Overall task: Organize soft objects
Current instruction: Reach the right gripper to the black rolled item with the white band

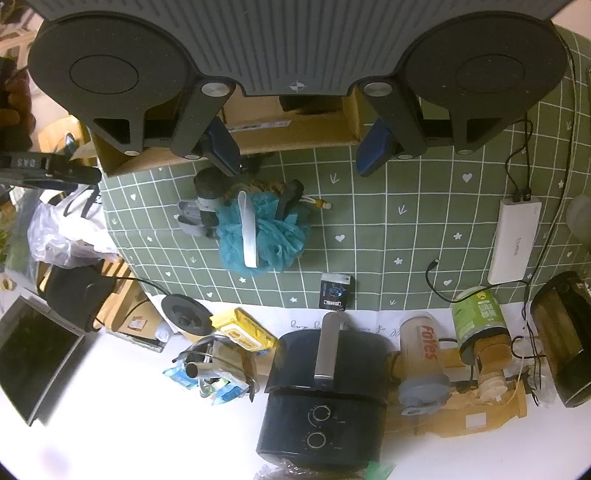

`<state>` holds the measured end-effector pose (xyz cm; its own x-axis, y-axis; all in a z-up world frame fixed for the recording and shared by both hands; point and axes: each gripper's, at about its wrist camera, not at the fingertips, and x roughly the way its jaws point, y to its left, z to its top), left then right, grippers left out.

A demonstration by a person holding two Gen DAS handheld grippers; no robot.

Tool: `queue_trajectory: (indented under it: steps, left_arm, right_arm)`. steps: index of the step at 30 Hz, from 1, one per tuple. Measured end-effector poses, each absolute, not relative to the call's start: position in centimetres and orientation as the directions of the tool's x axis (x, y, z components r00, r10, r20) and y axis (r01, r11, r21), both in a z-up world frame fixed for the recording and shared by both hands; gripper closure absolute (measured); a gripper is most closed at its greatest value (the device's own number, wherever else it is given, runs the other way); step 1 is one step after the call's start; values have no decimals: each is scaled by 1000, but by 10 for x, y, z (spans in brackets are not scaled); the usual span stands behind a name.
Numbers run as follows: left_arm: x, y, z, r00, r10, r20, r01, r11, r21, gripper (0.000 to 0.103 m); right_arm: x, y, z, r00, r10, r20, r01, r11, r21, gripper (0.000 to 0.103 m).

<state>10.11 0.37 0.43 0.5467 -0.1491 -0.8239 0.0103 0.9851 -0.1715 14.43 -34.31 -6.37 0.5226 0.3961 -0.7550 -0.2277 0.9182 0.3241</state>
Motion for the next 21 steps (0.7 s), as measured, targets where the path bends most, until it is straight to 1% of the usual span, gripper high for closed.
queue_trajectory:
  steps: [9,11,13,17,21]
  left_arm:
    - [106,14,0,545,-160,-823,15,983,-182,34]
    - [107,18,-1,546,-159,-823,12,983,-182,34]
    - [107,23,-1,546,-160,-822,7,982,-186,34]
    - [106,29,-2,551,-161,-819,-1,981,-194,34]
    - [103,35,-4,552,-161,-818,-9,980,-200,34]
  right_arm:
    - [177,-328,-70,482,434,-761,-298,898,323,1]
    - [185,-324,-73,466,449,-762,-313,890,333,4]
    - [192,-321,-77,449,463,-764,-324,881,344,11]
    - [208,-313,-86,414,487,-769,-345,866,362,15]
    - [226,-305,-100,367,509,-779,-359,849,386,26]
